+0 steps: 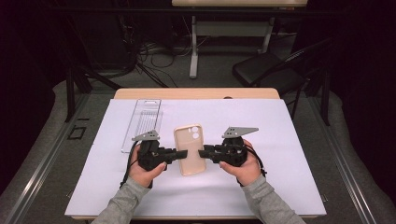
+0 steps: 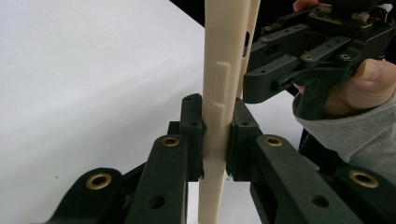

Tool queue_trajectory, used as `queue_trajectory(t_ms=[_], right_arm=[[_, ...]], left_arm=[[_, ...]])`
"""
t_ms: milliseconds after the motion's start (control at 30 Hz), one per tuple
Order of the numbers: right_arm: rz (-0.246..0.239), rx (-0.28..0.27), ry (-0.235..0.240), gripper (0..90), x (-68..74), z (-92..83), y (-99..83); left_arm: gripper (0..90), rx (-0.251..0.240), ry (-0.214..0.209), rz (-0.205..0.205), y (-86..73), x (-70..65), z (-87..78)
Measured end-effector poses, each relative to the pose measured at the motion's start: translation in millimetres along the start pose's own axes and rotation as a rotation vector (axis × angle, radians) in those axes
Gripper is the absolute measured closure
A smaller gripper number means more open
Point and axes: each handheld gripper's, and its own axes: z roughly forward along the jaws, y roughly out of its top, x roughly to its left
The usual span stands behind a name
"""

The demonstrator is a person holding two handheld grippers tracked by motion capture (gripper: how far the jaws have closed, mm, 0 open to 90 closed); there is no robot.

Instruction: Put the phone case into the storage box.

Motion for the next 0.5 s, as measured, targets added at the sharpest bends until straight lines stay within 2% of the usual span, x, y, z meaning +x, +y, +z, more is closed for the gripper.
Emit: queue_trajectory(t_ms=[500], right_arm=[[0.026,0.010,-0.001,79.1,-3.0,-1.1,-0.9]], left_arm=[[80.0,-0.001,-0.013,0.010,-0.3,-1.1,0.4]])
